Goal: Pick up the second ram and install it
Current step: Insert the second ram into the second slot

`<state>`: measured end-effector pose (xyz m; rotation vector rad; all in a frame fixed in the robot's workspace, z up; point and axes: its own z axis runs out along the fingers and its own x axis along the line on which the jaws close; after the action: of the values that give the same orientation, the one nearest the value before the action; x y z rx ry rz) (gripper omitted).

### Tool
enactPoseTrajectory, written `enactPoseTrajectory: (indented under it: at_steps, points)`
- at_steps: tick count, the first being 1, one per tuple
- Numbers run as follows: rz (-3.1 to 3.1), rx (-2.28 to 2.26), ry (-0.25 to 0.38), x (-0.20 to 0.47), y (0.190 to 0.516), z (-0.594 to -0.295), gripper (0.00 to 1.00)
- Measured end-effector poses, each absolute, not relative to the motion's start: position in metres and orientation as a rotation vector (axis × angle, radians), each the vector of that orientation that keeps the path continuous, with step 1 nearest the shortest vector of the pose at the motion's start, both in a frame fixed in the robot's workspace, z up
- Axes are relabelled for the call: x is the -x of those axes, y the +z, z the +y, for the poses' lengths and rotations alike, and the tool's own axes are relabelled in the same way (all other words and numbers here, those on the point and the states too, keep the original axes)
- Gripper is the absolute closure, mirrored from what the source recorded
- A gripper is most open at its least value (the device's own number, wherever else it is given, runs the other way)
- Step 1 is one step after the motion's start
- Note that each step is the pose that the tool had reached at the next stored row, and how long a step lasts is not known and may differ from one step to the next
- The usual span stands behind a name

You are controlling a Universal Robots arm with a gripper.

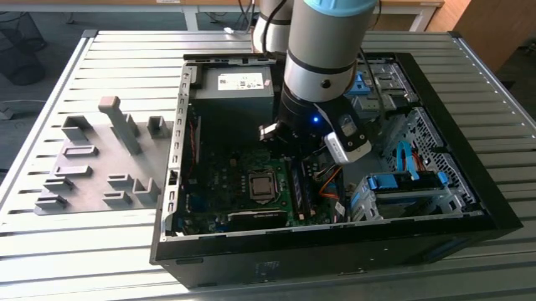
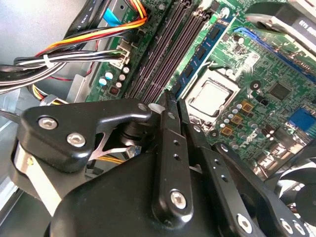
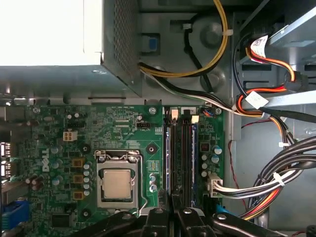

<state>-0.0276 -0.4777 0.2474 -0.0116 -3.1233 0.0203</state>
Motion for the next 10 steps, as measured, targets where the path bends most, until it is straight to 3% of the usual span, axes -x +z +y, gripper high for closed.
enactPoseTrajectory:
  at_steps: [10]
  points:
    - [-3.123,0.062,0.018,0.025,0.232,-0.478,0.86]
